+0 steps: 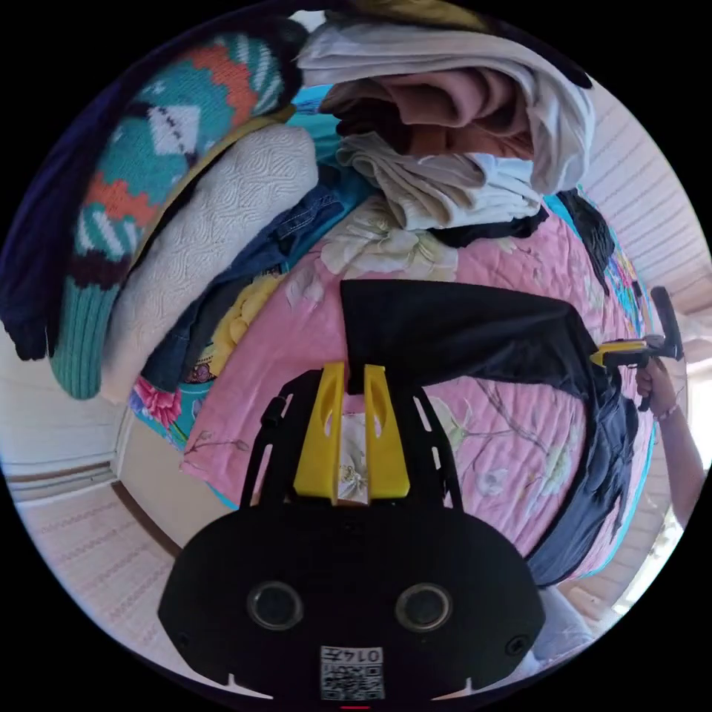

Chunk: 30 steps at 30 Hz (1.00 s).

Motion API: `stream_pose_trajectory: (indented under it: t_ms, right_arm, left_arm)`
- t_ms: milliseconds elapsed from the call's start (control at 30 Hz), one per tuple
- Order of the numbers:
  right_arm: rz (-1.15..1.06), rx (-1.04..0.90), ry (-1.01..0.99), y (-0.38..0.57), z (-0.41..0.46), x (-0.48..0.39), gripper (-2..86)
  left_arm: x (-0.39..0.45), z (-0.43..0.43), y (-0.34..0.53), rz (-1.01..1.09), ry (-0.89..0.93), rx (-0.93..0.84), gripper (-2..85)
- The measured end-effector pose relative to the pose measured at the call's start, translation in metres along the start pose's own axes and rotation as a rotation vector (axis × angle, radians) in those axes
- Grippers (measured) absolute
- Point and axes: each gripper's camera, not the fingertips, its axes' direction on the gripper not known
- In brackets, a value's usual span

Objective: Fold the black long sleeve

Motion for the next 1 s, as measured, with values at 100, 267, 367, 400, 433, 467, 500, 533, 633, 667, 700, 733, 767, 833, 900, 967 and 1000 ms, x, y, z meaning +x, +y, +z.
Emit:
stream_pose_trajectory:
  t_ms: [100,267,367,400,433,467,500,533,633,667,700,733,767,833,900,967,1000]
  right_arm:
    - [0.009,-0.012,-0.029,0.01,0.006,0.002,2.5]
    - [0.0,0.097,-0.001,0.014,-0.024,-0.007,1.0]
    - [-0.028,0.06,0.033,0.007,-0.018,-0.013,1.0]
    - [-0.027,0.05,0.041,0.005,-0.014,-0.012,1.0]
    - [-0.017,0.024,0.055,0.004,-0.003,-0.01,1.1]
    - [0.003,0.016,0.049,0.003,0.006,-0.007,1.3]
    - [0.014,0.023,0.042,0.004,0.007,-0.005,1.4]
    - [0.025,0.036,0.024,0.007,0.005,-0.002,1.9]
    - [0.034,0.093,0.018,0.025,-0.012,-0.002,5.0]
    - [0.036,0.136,0.054,0.038,-0.024,-0.005,5.2]
    - [0.037,0.159,0.073,0.046,-0.03,-0.008,5.2]
    - [0.035,0.204,0.114,0.064,-0.041,-0.014,4.7]
    - [0.029,0.244,0.142,0.084,-0.048,-0.022,4.3]
    - [0.007,0.288,0.134,0.109,-0.05,-0.035,4.1]
    - [-0.033,0.285,0.089,0.123,-0.039,-0.052,4.4]
    - [-0.068,0.238,0.117,0.126,-0.011,-0.072,6.0]
    - [-0.071,0.23,0.132,0.125,-0.005,-0.075,6.6]
  left_arm:
    - [0.016,-0.012,-0.003,0.116,-0.111,-0.021,-0.7]
    - [0.011,-0.036,-0.004,0.134,-0.147,-0.001,-1.0]
    - [0.005,-0.021,-0.008,0.115,-0.111,-0.075,-1.0]
    - [0.005,-0.009,-0.008,0.109,-0.107,-0.099,-1.0]
    - [0.007,-0.004,-0.008,0.113,-0.103,-0.103,-0.9]
    - [0.01,0.004,-0.007,0.132,-0.105,-0.097,-0.9]
    - [0.013,0.004,-0.008,0.137,-0.11,-0.089,-0.9]
    - [0.013,0.003,-0.008,0.129,-0.111,-0.092,-0.8]
    - [0.017,-0.02,-0.007,0.083,-0.134,-0.073,-0.4]
    - [0.025,-0.034,-0.003,0.109,-0.142,-0.035,-0.4]
    - [0.039,-0.046,0.001,0.165,-0.154,-0.004,-0.4]
    - [0.047,-0.051,0.003,0.194,-0.157,0.006,-0.5]
    - [0.064,-0.058,0.007,0.257,-0.151,0.02,-0.6]
    - [0.088,-0.057,0.009,0.321,-0.124,0.034,-0.6]
    - [0.109,-0.041,0.001,0.34,-0.113,0.021,-0.6]
    - [0.116,-0.031,-0.012,0.306,-0.095,0.011,-0.5]
    - [0.119,-0.027,-0.02,0.292,-0.073,0.026,-0.5]
